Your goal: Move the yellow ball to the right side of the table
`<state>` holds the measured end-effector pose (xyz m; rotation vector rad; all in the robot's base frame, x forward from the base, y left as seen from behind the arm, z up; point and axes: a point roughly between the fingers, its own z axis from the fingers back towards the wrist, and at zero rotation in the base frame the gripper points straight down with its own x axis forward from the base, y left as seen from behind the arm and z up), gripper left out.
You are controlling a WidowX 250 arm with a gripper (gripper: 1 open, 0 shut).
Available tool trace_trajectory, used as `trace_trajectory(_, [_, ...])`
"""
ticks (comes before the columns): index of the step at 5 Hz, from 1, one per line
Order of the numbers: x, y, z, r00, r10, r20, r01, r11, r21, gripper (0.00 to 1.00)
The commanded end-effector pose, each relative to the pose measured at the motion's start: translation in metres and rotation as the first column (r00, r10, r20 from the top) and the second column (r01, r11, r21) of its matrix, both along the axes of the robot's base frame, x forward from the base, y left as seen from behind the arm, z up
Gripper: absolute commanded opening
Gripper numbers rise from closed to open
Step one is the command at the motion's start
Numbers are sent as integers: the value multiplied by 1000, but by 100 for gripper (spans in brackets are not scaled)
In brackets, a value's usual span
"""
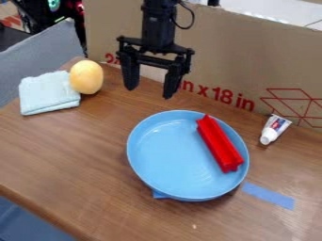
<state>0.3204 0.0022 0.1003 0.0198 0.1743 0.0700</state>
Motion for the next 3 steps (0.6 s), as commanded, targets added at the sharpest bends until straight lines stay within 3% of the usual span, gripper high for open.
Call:
trace_trajectory(1, [14,3,4,999,11,44,-12,1000,9,100])
trace_trajectory(2, [14,39,14,995,81,56,-80,997,-13,100])
trace_trajectory(3, [22,59,20,988,140,69,-138,990,-34,100])
